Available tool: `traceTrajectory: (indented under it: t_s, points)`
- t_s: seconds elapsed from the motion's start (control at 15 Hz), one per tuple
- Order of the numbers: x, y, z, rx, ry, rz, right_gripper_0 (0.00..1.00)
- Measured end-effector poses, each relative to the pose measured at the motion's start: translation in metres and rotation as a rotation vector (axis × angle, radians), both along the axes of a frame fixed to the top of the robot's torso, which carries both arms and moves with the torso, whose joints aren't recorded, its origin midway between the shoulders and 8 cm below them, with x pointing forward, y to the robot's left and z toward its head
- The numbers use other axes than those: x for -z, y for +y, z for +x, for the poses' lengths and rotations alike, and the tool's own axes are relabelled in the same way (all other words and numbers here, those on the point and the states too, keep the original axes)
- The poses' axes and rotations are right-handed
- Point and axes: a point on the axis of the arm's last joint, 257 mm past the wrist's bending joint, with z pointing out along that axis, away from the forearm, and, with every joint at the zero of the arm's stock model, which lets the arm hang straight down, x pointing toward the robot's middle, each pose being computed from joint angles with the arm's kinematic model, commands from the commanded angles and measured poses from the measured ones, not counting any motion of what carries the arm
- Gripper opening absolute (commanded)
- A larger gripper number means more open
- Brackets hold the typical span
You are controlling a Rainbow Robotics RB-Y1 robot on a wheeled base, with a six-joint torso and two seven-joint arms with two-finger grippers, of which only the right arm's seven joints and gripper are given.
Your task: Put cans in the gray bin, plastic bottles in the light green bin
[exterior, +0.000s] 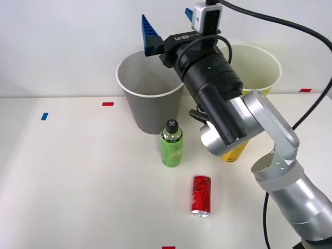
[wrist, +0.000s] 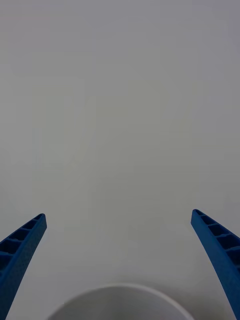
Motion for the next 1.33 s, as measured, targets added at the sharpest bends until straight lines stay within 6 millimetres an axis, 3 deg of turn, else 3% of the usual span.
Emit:
traceTrajectory:
  t_s: [0.13,0.27,0.8,1.07,1.33]
  points:
    - [-0.009,-0.019,-0.012,-0.022,-0.033,0.047,1.0]
    - [-0.005,-0.038,-0.023,-0.04,-0.035,0.094,1.0]
    - [0.056,-0.133,-0.078,0.076,0.083,0.227,1.0]
    - [0.088,-0.169,-0.092,0.151,0.139,0.22,1.0]
    - [0.135,-0.21,-0.108,0.269,0.204,0.212,1.0]
